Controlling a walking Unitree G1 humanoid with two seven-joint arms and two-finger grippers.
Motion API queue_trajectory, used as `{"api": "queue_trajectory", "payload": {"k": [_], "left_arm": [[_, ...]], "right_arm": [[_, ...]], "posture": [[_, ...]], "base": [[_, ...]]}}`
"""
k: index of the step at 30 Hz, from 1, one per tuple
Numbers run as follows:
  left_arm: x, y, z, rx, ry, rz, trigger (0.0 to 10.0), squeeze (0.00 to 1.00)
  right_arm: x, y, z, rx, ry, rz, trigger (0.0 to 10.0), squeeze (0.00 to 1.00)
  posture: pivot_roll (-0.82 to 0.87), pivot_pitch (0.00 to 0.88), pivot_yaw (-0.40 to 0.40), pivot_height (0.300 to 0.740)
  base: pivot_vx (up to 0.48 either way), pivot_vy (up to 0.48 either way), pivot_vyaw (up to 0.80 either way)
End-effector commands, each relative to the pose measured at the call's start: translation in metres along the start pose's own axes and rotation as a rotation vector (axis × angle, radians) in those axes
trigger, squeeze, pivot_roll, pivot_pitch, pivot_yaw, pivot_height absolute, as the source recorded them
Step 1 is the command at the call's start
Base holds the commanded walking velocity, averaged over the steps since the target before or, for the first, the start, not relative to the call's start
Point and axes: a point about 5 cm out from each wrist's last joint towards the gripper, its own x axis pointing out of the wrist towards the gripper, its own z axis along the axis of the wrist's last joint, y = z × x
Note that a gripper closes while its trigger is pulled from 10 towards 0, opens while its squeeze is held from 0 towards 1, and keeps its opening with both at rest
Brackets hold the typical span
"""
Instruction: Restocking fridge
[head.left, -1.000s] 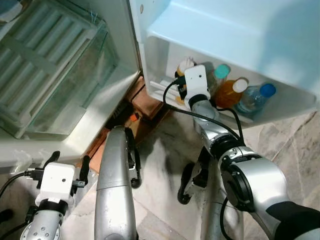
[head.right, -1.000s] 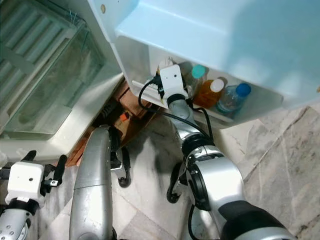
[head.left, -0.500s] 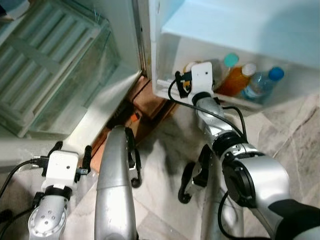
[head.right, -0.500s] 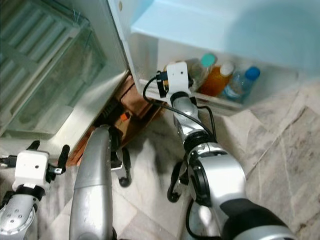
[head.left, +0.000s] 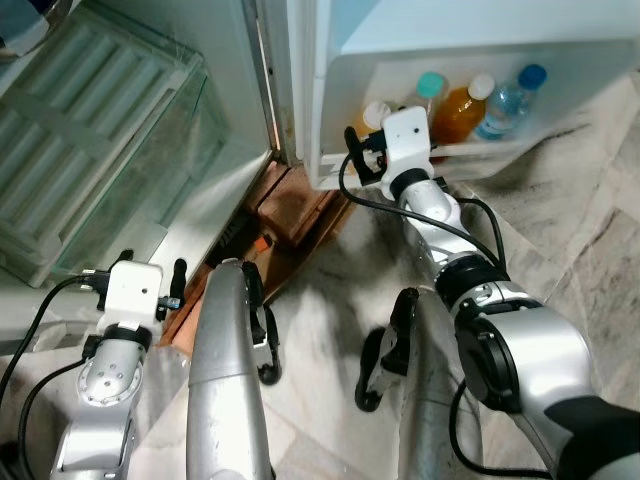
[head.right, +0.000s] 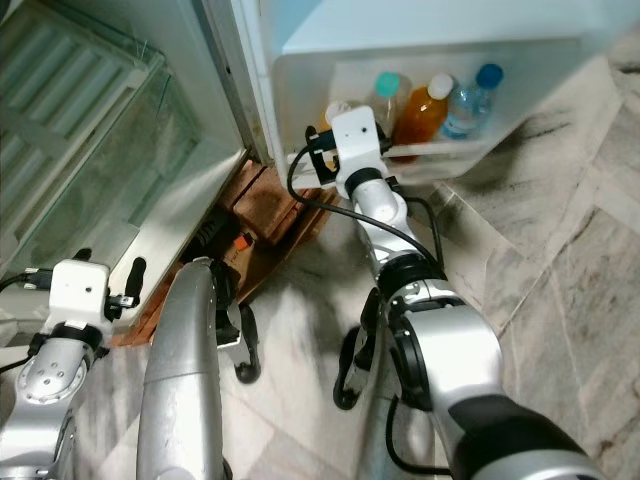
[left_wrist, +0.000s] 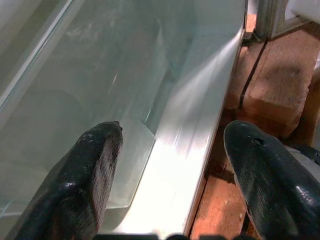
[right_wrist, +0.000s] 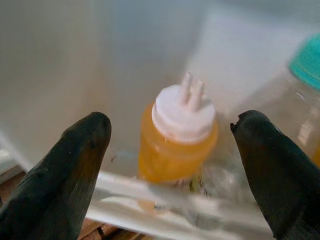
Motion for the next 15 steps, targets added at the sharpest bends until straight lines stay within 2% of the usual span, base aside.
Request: {"api": "queue_trajectory", "payload": {"k": [1, 3, 5, 8, 9, 10, 11, 12, 14, 15], "left_arm": [[-0.006, -0.004, -0.016, -0.013, 0.053, -0.01, 10.0, 0.0], [-0.006, -0.005, -0.02, -0.024, 0.057, -0.015, 10.0, 0.0], [-0.014, -0.013, -0.025, -0.023, 0.052, -0.048, 10.0, 0.0], [-0.016, -0.015, -0.026, -0.028, 0.048, -0.051, 10.0, 0.0], [-0.015, -0.015, -0.026, -0.035, 0.046, -0.041, 10.0, 0.0], [-0.014, -0.014, -0.026, -0.046, 0.041, -0.024, 10.0, 0.0], [-0.013, -0.013, -0.026, -0.056, 0.035, -0.005, 10.0, 0.0], [-0.013, -0.013, -0.026, -0.056, 0.035, -0.005, 10.0, 0.0], [-0.008, -0.012, -0.024, -0.071, 0.017, 0.022, 10.0, 0.0], [-0.008, -0.012, -0.024, -0.071, 0.017, 0.022, 10.0, 0.0]], "right_arm": [[-0.008, 0.006, -0.011, 0.037, 0.0, 0.036, 10.0, 1.0], [-0.015, 0.012, -0.017, 0.048, -0.024, 0.07, 10.0, 1.0], [-0.041, 0.017, -0.037, 0.067, -0.054, 0.095, 10.0, 1.0], [-0.059, 0.017, -0.049, 0.091, -0.059, 0.069, 10.0, 1.0], [-0.068, 0.017, -0.055, 0.114, -0.043, 0.043, 10.0, 0.78], [-0.08, 0.017, -0.064, 0.127, -0.02, 0.008, 10.0, 0.15], [-0.09, 0.016, -0.07, 0.099, -0.006, -0.02, 10.0, 0.0], [-0.09, 0.016, -0.07, 0.099, -0.006, -0.02, 10.0, 0.0], [-0.109, 0.011, -0.071, 0.131, -0.004, -0.087, 10.0, 0.0], [-0.109, 0.011, -0.071, 0.131, -0.004, -0.087, 10.0, 0.0]], "posture": [[0.14, 0.246, 0.0, 0.573], [0.12, 0.221, 0.008, 0.573], [0.1, 0.175, 0.008, 0.573], [0.1, 0.158, 0.005, 0.573], [0.1, 0.142, 0.001, 0.573], [0.09, 0.127, -0.002, 0.573], [0.09, 0.123, -0.002, 0.573], [0.09, 0.123, -0.002, 0.573], [0.08, 0.103, 0.001, 0.573], [0.08, 0.103, 0.001, 0.573]], "base": [[0.0, 0.0, 0.0], [0.0, 0.0, 0.0], [0.0, 0.0, 0.0], [0.0, 0.0, 0.0], [0.0, 0.0, 0.0], [0.0, 0.0, 0.0], [0.0, 0.0, 0.0], [0.0, 0.0, 0.0], [0.0, 0.0, 0.0], [0.0, 0.0, 0.0]]}}
